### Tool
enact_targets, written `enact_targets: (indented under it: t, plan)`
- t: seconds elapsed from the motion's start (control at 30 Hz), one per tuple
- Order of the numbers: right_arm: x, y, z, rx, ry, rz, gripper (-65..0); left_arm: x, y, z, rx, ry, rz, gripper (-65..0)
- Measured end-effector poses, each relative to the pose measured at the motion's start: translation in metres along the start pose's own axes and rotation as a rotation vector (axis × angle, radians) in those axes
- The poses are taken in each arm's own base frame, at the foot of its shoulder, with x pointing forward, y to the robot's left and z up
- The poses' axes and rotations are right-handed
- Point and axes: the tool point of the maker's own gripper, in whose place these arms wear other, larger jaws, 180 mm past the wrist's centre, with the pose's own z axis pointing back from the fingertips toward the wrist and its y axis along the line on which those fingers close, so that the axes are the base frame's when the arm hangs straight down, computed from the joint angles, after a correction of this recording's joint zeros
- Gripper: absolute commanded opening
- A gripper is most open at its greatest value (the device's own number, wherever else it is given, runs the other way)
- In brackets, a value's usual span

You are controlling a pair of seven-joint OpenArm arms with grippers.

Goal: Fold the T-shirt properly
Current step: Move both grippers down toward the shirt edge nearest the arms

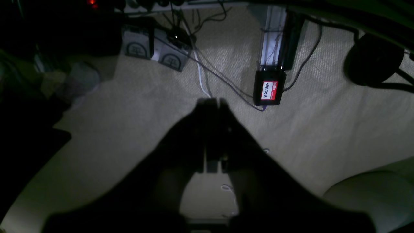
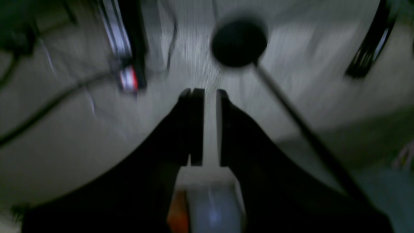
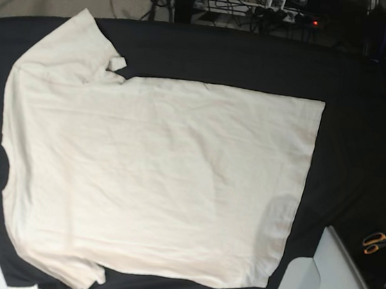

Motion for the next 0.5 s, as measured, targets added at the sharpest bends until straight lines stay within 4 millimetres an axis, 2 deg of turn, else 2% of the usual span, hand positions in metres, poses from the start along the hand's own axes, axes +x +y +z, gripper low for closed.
enact_targets:
  t: [0.17,0.5]
  plan:
    - [0.025,0.008,0.001,0.044,-0.028,-0.003,-57.9,0.005,0.0,-0.001,0.001,-0.013,0.001,-65.0]
    - [0.019,0.011,0.001,0.065,-0.013,0.002,-57.8,0.011,0.001,-0.001,0.001,-0.023,0.0,-65.0]
